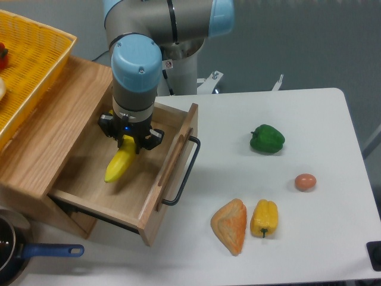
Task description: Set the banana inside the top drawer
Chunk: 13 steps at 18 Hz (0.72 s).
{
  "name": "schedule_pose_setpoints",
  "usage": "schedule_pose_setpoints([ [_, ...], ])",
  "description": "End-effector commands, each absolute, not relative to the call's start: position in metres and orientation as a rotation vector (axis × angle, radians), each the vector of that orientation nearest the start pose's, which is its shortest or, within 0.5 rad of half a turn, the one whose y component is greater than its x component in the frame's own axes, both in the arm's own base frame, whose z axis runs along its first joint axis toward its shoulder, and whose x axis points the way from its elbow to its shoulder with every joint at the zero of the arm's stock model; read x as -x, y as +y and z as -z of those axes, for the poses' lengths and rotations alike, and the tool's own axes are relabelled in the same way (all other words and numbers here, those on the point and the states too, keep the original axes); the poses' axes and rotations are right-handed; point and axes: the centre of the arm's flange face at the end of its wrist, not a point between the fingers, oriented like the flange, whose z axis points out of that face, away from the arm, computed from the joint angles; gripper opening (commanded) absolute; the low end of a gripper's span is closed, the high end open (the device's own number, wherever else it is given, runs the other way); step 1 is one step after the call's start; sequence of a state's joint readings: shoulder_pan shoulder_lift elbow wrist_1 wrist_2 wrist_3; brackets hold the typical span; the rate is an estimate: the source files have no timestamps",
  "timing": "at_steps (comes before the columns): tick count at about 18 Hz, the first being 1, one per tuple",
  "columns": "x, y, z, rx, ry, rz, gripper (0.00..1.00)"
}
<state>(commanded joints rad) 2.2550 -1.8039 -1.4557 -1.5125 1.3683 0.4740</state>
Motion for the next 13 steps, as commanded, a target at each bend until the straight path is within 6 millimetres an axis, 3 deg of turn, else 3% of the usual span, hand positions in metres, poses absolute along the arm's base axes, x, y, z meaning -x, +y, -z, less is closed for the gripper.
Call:
schedule_pose_setpoints([
  [11, 0.2470, 0.5495, -0.4250, 3.048, -0.321, 0.308, 0.49],
  [13, 0.2470, 0.5495, -0.4250, 3.049, -0.314, 0.307, 0.63],
])
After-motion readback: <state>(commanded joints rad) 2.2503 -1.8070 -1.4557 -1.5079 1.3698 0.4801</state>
